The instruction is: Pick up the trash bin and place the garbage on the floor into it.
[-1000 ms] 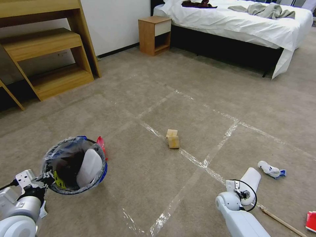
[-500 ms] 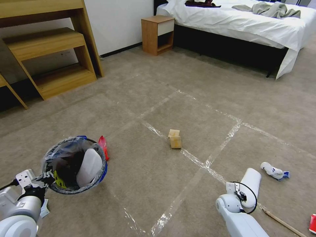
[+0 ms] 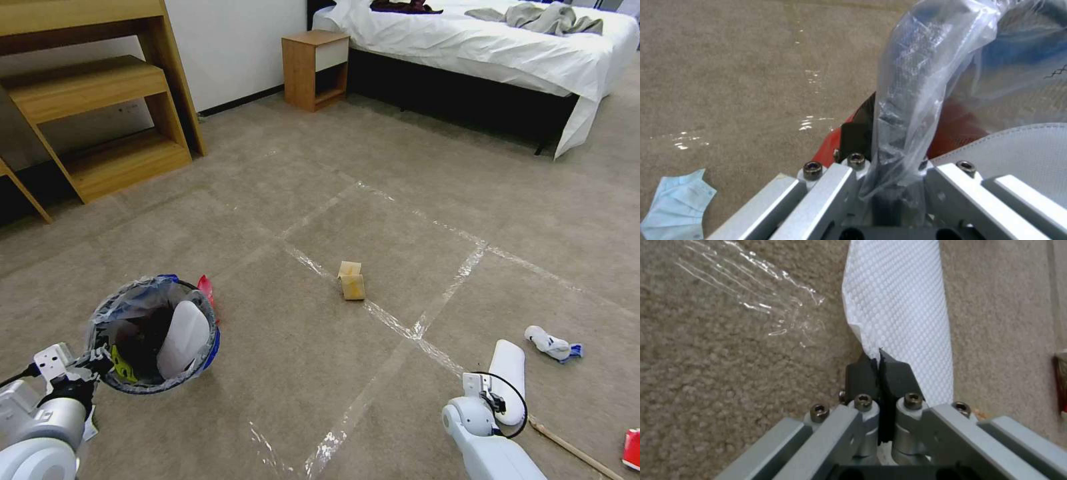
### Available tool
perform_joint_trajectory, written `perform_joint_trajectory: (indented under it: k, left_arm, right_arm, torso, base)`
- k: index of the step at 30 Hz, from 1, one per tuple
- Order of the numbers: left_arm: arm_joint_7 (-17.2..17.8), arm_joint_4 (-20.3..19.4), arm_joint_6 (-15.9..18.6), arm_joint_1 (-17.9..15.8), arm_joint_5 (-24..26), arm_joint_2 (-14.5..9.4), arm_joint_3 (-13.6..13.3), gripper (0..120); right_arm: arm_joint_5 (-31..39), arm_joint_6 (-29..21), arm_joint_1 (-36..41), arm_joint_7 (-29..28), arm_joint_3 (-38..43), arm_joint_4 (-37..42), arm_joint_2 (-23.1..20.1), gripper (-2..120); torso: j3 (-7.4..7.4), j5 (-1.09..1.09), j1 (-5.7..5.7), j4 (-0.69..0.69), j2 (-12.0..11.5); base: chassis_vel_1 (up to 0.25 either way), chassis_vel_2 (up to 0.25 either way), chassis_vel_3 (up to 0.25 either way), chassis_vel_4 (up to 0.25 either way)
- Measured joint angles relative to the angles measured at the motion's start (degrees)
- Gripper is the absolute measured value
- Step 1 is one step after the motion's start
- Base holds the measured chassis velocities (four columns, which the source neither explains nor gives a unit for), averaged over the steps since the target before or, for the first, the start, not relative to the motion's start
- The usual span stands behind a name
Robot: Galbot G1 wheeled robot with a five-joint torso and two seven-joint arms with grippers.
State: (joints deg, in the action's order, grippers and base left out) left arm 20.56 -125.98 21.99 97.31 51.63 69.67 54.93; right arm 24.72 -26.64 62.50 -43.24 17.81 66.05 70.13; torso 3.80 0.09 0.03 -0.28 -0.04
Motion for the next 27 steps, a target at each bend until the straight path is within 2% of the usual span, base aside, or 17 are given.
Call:
perform_joint_trajectory:
  k: [7, 9, 20, 23, 26, 27]
  left_arm:
    - [0.00, -0.23, -0.01, 0.13, -0.23, 0.00, -0.06, 1]
    - [0.12, -0.48, 0.24, 0.12, -0.33, -0.30, -0.17, 1]
    - [0.30, -0.90, 0.53, 0.23, -0.31, -0.85, -0.09, 1]
    - [0.31, -0.90, 0.53, 0.27, -0.27, -0.89, 0.04, 1]
    - [0.33, -0.90, 0.55, 0.32, -0.27, -0.93, 0.04, 1]
    - [0.33, -0.90, 0.55, 0.32, -0.27, -0.93, 0.04, 1]
  right_arm:
    - [0.52, 1.34, 1.87, 0.39, 0.58, 3.88, -1.54, 0]
    - [2.24, 2.06, 4.81, 1.47, 1.39, 10.66, -5.52, 0]
    - [3.75, 3.52, 9.25, 2.11, 2.58, 21.54, -10.48, 0]
    - [3.78, 6.51, 10.03, 2.96, 2.49, 24.12, -11.46, 0]
    - [3.91, 13.71, 10.70, 6.66, 1.95, 28.11, -12.80, 0]
    - [3.91, 13.71, 10.70, 6.66, 1.95, 28.11, -12.80, 0]
  torso:
    - [0.00, 0.00, 0.00, 0.00, 0.00]
    - [-0.01, -0.02, 0.00, -0.01, 0.00]
    - [-0.01, 0.00, 0.00, -0.01, 0.01]
    - [-0.01, -0.01, 0.00, -0.01, 0.01]
    - [-0.01, 0.00, 0.00, 0.00, 0.01]
    - [-0.01, 0.00, 0.00, 0.00, 0.01]
  base:
    - [0.000, 0.000, 0.000, 0.000]
    - [0.000, 0.000, 0.000, 0.000]
    - [0.000, 0.000, 0.000, 0.000]
    - [0.000, 0.000, 0.000, 0.000]
    - [0.000, 0.000, 0.000, 0.000]
    - [0.000, 0.000, 0.000, 0.000]
